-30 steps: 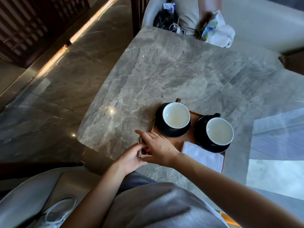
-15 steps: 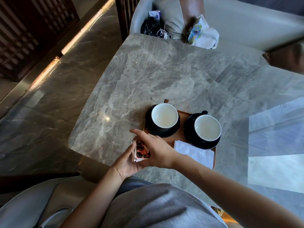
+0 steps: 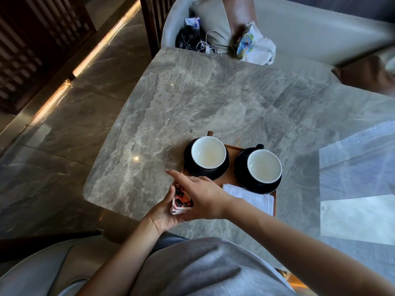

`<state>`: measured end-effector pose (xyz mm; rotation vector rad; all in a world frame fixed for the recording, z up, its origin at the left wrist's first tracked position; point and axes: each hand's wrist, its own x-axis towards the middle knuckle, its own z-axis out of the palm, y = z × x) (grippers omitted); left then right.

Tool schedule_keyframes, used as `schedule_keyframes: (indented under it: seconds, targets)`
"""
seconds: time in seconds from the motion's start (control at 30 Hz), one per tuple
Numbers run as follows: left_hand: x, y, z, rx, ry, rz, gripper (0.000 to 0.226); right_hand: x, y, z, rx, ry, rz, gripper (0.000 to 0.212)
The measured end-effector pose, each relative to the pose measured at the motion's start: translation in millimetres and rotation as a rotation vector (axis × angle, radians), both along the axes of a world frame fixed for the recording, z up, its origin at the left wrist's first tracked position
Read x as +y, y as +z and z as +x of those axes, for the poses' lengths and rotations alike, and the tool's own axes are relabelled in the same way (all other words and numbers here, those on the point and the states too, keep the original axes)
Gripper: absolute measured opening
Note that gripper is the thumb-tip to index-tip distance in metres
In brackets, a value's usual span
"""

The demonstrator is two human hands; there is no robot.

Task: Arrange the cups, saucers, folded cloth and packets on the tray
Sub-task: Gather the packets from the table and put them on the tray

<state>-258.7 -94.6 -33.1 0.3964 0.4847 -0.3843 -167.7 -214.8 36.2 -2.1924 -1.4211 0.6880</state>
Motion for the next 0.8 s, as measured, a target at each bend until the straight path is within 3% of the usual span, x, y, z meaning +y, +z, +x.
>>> schedule_keyframes:
  seconds: [0.27,0.4,0.5,0.6,0.7,0.8]
  targets:
    - [2,6,8,0.049,0.009,0.012,0.086,1,-6,9,-0.173,0.057,0.035,0.094]
    - [9,17,13,0.036,-0.083,0.059,0.068,-3,-8,19,-0.186,0.103,0.005,0.094]
    - [16,28,18,0.021,-0.218,0.298,0.034,-8,-10,27,-0.202,0.154,-0.034,0.099]
    - [18,30,22,0.066,-0.267,0.500,0.020,-9,-14,30,-0.150,0.146,-0.054,0.101]
    - [15,30,28,0.095,-0.249,0.582,0.020,-11,-22,28,-0.051,0.084,-0.089,0.108]
    - [10,26,30,0.167,-0.169,0.601,0.016,-20,-27,28,0.212,-0.093,-0.101,0.109]
